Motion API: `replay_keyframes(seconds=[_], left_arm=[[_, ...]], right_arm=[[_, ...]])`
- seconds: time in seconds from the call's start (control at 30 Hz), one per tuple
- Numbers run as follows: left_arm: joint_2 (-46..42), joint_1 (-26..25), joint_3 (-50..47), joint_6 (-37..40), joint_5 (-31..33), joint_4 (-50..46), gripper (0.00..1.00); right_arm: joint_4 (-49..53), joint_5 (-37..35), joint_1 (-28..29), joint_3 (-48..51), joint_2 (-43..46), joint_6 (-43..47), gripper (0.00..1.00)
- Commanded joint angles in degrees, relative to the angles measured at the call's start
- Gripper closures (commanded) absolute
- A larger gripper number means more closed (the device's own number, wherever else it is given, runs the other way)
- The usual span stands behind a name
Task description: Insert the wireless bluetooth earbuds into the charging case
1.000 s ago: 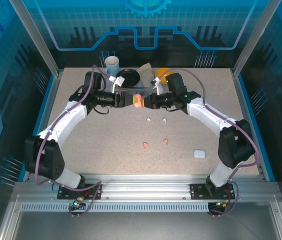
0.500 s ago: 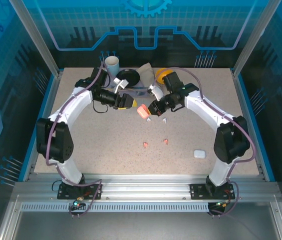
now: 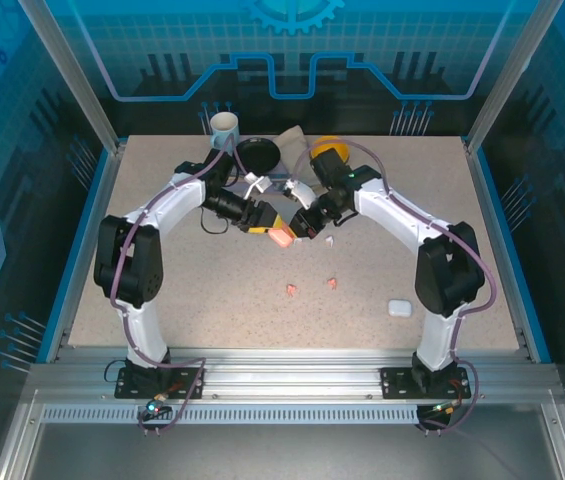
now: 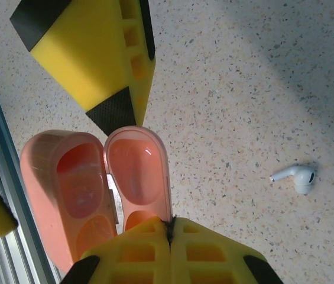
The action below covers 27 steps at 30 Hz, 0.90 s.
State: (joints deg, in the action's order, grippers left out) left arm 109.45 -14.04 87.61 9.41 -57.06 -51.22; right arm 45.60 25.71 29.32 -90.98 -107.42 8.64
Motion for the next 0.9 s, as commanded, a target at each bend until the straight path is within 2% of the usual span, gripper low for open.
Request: replay_keyframes(seconds=[0.0,0.47,0.87], left_arm=[[0.74,-0.01,1.66,2.00,-3.42,-1.69,0.43],[1.62,-0.02,2.21,7.63,-7.90,-7.32,0.52],[2.33,-0.50,0.63,6.62,-8.50,-5.51,0.59]], right_arm=[[1.22,0.87,0.65,-2.27,-1.01,0.56,1.00],[2.05,1.03,0.54,-2.89,-1.05,1.11,1.00],[1.94,1.48,0.43,-3.76,-0.06,0.58,1.00]])
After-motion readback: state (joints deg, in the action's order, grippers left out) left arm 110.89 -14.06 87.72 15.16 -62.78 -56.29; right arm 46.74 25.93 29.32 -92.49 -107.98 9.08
